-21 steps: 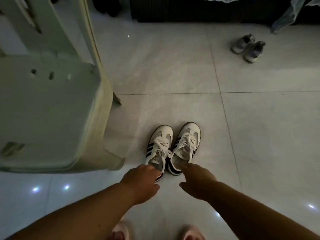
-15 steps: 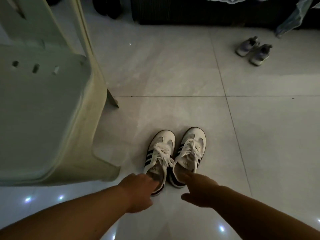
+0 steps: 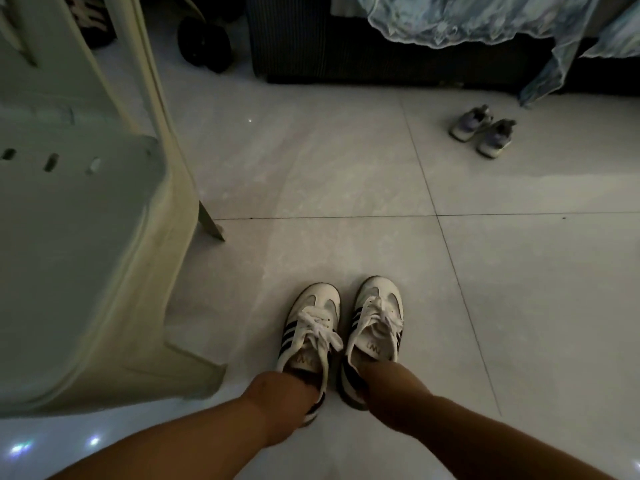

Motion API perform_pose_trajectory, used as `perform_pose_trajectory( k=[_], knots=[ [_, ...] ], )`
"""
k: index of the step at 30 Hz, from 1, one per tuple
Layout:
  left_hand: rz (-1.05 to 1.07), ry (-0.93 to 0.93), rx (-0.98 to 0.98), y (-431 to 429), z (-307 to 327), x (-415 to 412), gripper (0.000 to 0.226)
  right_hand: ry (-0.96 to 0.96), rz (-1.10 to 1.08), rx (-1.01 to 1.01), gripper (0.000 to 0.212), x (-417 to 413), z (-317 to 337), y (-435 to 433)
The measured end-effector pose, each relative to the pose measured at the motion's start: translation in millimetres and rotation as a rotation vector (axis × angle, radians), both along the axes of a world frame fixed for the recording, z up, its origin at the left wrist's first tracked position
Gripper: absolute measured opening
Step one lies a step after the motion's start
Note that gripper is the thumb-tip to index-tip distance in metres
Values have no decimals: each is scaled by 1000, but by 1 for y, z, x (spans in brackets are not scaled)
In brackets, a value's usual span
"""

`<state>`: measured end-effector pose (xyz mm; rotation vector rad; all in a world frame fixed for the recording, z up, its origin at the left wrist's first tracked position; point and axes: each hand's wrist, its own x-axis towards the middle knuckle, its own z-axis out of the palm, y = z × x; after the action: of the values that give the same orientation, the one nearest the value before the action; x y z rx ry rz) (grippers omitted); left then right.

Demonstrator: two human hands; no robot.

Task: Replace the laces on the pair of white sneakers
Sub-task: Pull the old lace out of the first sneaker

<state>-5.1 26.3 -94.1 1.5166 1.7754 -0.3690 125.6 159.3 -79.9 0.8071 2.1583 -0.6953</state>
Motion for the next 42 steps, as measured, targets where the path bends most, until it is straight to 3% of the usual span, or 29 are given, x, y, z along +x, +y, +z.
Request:
perform_pose_trajectory(
  k=[4, 9, 12, 18, 23, 26, 34, 42],
  knots=[
    [158, -16, 74, 11, 48, -10, 23, 34, -3, 28, 29, -2, 49, 9],
    [181, -48, 136, 11, 141, -18, 19, 48, -26, 69, 30, 4, 144, 8],
    [164, -6, 203, 1, 215, -13, 21, 76, -29, 89, 35, 14, 214, -2],
    [263, -8, 301, -29, 399, -9, 17, 218, 22, 114, 23, 18, 399, -16],
    [346, 24, 381, -67, 535, -2, 18, 313, 142, 124, 9, 19, 540, -33],
    [410, 49, 398, -94, 596, 5, 23, 370, 235, 134, 11, 20, 604, -45],
    [550, 167, 413, -147, 681, 9, 28, 449, 455, 141, 20, -1, 671, -77],
    [571, 210, 389, -183, 688, -42, 31, 443, 497, 110, 27, -58, 680, -103]
  ],
)
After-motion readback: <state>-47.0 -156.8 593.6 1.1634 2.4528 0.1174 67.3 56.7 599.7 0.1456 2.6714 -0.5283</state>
